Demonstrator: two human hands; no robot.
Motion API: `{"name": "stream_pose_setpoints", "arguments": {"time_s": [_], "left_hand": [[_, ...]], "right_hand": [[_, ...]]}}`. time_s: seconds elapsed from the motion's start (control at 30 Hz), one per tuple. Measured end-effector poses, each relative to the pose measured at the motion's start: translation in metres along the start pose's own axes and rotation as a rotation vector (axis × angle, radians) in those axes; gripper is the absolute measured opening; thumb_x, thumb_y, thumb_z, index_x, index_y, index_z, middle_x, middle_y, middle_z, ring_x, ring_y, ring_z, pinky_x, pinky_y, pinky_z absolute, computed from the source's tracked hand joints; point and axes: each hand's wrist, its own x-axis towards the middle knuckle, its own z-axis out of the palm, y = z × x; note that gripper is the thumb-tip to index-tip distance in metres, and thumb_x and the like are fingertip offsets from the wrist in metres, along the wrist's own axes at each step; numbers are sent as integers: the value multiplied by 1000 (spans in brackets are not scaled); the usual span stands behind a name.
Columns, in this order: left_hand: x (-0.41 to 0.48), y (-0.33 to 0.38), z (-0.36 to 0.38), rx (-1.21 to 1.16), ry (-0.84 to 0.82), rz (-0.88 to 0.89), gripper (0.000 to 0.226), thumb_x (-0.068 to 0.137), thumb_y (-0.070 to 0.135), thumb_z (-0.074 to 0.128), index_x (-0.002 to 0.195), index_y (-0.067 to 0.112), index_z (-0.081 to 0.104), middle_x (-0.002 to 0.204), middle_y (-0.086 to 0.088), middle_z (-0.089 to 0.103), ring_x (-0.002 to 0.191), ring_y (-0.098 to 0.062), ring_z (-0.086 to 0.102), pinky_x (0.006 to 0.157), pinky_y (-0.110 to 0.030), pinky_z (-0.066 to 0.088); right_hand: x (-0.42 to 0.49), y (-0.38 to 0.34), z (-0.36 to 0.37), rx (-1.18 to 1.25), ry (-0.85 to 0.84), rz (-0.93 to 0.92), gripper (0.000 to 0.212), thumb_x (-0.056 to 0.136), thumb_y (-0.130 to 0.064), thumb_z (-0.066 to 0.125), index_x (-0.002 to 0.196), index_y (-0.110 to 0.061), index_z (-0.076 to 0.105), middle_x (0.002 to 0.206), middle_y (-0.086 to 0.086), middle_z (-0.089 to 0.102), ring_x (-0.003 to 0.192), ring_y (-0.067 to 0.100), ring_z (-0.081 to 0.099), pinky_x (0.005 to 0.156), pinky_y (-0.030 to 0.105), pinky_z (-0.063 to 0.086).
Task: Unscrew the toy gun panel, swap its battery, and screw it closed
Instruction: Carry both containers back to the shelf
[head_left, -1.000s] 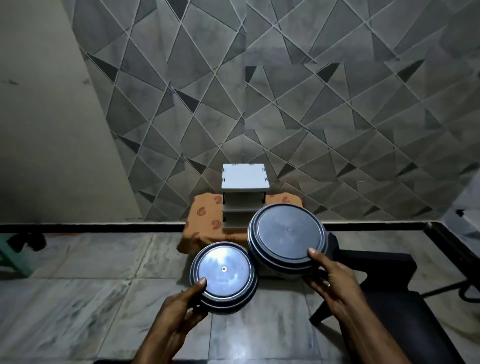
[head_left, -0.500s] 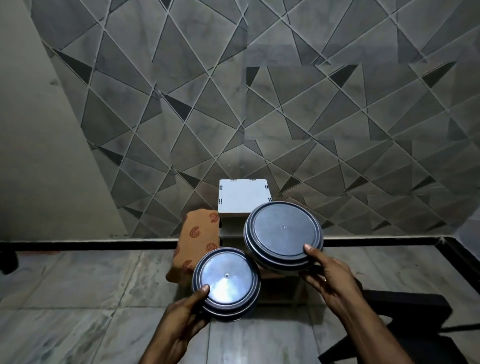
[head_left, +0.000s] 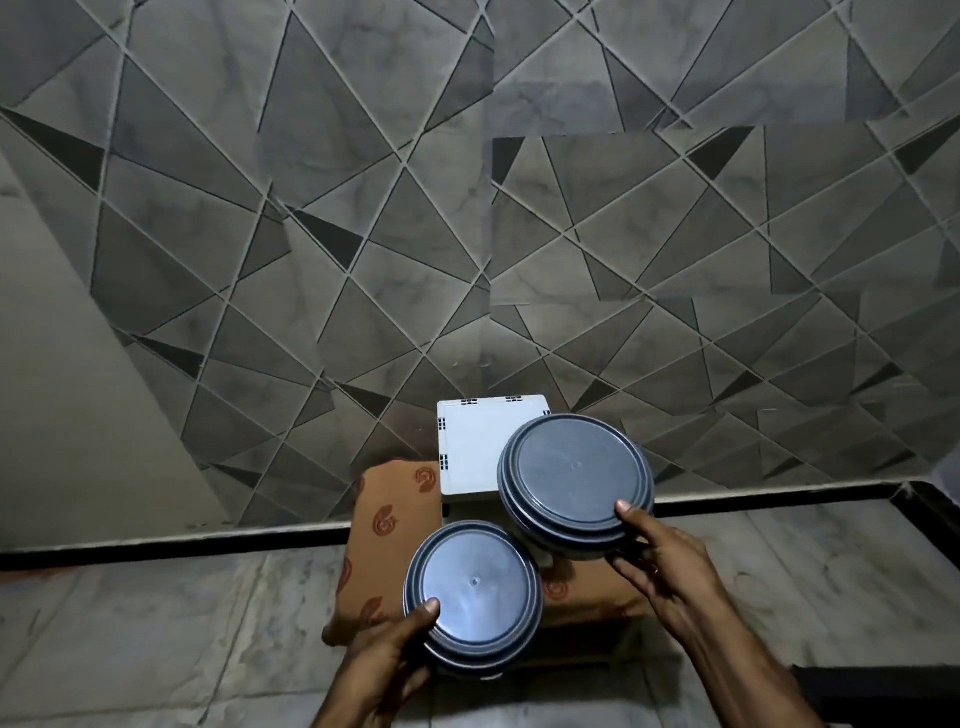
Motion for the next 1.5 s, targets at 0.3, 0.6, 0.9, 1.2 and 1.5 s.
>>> {"name": "stream_pose_setpoints", "arguments": {"time_s": [0.3, 0.6, 0.9, 1.2, 1.5], "left_hand": [[61, 20, 18, -35, 11, -55, 41, 81, 3, 75, 117, 17, 62, 103, -10, 74, 99, -29, 66, 81, -40, 54], [114, 30, 34, 3, 1, -78, 39, 75, 9, 80, 110, -5, 68, 99, -18, 75, 93, -31, 72, 70, -36, 59], [142, 22, 40, -10, 59, -108, 78, 55, 11, 93, 121, -8, 57, 107, -16, 74, 96, -34, 72, 82, -44, 57], [149, 15, 35, -64, 117, -123, 128, 42, 23, 102, 148, 7, 32, 133, -8, 62, 108, -30, 68, 80, -47, 59], [144, 27, 46, -5, 75, -152, 81, 65, 16, 87, 134, -1, 47, 112, -13, 73, 99, -26, 71, 63, -30, 58]], "right_hand": [[73, -9, 41, -65, -50, 59, 11, 83, -10, 73, 92, -10, 67, 105, 18, 72, 103, 33, 65, 92, 46, 51], [139, -27, 59, -63, -65, 116, 20, 81, -10, 75, 97, -2, 67, 106, 21, 70, 101, 32, 65, 96, 48, 51], [182, -32, 73, -62, -98, 136, 20, 83, -10, 73, 100, 0, 68, 98, 17, 70, 89, 25, 66, 77, 37, 54], [207, -20, 91, -65, -100, 172, 24, 82, -11, 75, 101, 1, 68, 95, 15, 70, 90, 25, 65, 75, 37, 54], [236, 4, 110, -83, -122, 218, 22, 82, -11, 75, 100, 0, 68, 95, 15, 70, 90, 26, 66, 70, 36, 54]]}}
